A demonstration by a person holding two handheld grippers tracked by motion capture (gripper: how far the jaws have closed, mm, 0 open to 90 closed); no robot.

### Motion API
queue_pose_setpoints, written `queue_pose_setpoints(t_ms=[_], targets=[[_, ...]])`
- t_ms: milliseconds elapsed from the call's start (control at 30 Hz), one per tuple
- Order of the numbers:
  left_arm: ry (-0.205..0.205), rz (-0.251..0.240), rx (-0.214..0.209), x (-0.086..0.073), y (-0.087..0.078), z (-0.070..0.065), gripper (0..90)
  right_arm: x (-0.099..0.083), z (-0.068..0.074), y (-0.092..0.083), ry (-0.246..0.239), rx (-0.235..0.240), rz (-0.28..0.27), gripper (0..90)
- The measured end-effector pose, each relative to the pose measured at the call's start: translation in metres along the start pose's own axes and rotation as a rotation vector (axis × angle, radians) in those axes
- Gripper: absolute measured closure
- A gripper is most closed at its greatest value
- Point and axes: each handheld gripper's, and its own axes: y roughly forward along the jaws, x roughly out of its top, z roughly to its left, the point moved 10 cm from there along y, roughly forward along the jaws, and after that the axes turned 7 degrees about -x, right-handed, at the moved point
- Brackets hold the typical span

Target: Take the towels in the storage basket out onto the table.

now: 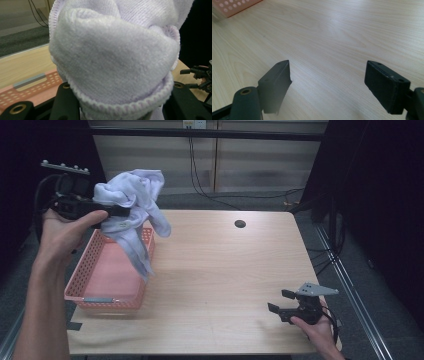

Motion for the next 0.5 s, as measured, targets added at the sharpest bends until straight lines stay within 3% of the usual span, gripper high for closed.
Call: queue_pose_setpoints(t_ms=[200, 367, 500], targets=[[0.026, 0.035, -0.043, -0.007, 0.031, -0.013, 50.2, 0.000, -0.001, -0.001, 0.006, -0.003, -0.004, 20.9], [0.032, 0.030, -0.085, -0.009, 0.053, -0.029, 50.0, 0.000, -0.001, -0.001, 0.004, -0.002, -0.004, 20.9], [0.053, 0.050, -0.092, -0.014, 0.067, -0.038, 49.9, 0.000, -0.001, -0.001, 0.005, -0.002, -0.003, 20.9]])
